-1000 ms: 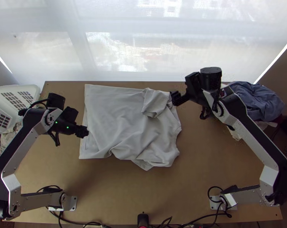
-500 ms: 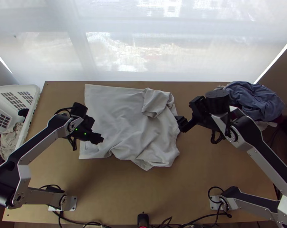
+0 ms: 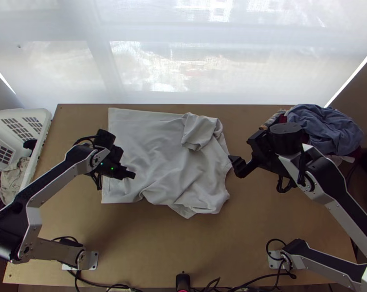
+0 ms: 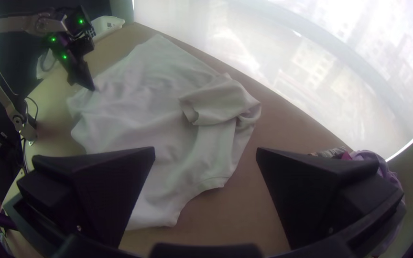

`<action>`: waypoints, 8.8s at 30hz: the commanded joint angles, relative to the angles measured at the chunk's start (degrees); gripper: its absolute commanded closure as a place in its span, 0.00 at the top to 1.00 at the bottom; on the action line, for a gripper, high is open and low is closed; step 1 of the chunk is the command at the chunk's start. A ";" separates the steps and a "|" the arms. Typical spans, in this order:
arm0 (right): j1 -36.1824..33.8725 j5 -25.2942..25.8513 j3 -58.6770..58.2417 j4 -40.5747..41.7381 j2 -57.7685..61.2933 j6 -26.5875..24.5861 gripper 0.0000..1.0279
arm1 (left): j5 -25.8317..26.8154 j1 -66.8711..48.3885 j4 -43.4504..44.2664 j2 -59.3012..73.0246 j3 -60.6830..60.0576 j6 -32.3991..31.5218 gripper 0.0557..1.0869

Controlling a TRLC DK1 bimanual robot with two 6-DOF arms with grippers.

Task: Fold the t-shirt

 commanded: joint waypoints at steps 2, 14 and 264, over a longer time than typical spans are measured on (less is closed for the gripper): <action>0.96 -0.01 0.45 -0.74 -0.19 -0.10 0.96 | -0.42 4.44 -8.57 -6.16 7.36 2.78 0.03; 3.07 -0.01 0.45 -0.83 0.61 -0.63 0.96 | -7.71 20.43 -12.62 -6.69 7.36 15.00 0.03; 25.66 -0.44 -14.93 -26.85 -34.02 -2.91 0.90 | -7.98 13.84 -37.49 -54.59 -3.27 15.35 0.94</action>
